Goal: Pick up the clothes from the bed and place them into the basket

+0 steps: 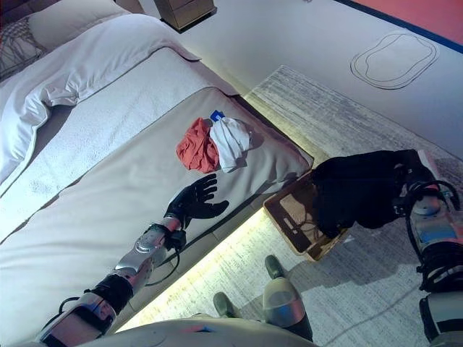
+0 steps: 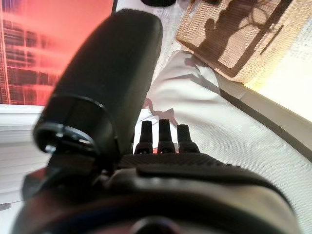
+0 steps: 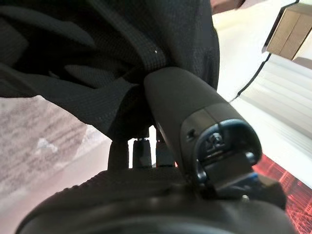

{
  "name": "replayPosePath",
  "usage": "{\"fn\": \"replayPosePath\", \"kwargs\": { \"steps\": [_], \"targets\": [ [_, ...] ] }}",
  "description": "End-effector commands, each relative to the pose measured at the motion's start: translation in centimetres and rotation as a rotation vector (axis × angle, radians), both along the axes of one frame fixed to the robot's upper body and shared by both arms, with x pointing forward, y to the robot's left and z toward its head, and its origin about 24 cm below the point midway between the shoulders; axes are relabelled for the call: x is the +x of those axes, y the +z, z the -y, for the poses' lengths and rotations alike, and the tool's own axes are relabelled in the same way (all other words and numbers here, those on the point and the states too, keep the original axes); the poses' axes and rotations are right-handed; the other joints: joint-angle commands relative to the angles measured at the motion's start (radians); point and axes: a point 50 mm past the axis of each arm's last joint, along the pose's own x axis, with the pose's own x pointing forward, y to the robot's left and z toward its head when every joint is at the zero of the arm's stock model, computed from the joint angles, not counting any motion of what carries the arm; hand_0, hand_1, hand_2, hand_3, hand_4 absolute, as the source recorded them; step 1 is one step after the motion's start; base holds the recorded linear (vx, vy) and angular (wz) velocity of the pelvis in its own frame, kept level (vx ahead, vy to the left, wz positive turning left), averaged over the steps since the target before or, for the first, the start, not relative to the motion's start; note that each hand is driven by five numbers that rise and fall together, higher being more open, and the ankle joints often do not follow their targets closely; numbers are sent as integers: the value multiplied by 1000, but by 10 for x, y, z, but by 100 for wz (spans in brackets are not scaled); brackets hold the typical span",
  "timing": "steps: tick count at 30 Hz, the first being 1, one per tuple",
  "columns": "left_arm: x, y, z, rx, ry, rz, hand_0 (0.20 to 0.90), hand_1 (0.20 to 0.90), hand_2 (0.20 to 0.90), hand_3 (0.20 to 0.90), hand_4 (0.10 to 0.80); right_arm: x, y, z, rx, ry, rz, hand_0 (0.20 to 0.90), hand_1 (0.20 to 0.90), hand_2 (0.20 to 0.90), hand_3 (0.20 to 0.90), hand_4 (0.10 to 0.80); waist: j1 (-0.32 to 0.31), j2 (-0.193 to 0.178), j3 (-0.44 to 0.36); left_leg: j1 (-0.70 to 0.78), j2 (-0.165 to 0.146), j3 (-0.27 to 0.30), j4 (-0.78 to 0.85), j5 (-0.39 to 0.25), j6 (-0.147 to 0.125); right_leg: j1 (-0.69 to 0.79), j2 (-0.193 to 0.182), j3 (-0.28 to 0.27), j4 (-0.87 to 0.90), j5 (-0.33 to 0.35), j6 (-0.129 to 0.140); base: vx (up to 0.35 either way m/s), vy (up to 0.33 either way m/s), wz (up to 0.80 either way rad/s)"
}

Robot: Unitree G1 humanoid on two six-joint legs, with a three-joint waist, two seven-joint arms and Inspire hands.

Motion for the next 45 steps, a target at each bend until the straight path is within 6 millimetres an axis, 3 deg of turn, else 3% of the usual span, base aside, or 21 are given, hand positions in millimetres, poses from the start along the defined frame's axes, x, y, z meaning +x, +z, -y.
{"fn": "replayPosePath", "kwargs": {
  "steps": [1,9,10,11,19,34,45],
  "targets": [
    [12,15,-3,20,3,106,900,900,900,900,800,27,55,-4,-73,15,230,300,300,300,200,100,34,-48,-88,-12,6,-29,101,-187,-2,-46,-18,-52,63,-62,35,-41,-2,10],
    [12,15,-4,18,-8,112,900,900,900,900,800,22,25,-7,-48,8,129,300,300,300,200,100,55,-42,-82,-20,1,-42,84,-172,-3,-48,-22,-68,56,-60,36,-9,-9,4],
    [12,15,-5,18,-9,113,900,900,900,900,800,22,21,-8,-53,13,118,484,484,484,414,314,58,-42,-81,-19,0,-43,83,-172,-3,-48,-22,-69,56,-59,36,2,-16,7],
    [12,15,-5,19,-11,114,900,900,900,900,800,21,19,-8,-71,9,118,900,900,900,900,800,61,-43,-80,-20,0,-45,85,-172,-3,-47,-23,-71,56,-59,35,4,-14,8],
    [11,16,-11,28,-2,116,900,900,900,900,800,15,2,-5,-77,-39,44,900,900,900,900,800,80,-47,-79,-22,2,-59,84,-169,-3,-40,-28,-82,53,-60,35,10,-9,6],
    [11,18,-14,31,6,121,900,900,900,900,800,8,-5,0,-153,-68,3,900,900,900,900,800,100,-69,-85,-15,3,-79,83,-168,0,-25,-28,-95,55,-62,33,6,-2,1],
    [8,18,-16,16,16,126,900,900,900,900,800,54,80,-29,-347,-11,273,900,900,900,900,800,176,-77,-85,-38,-13,-177,96,-157,1,3,-36,-153,96,-103,13,35,5,16]
  ]
}}
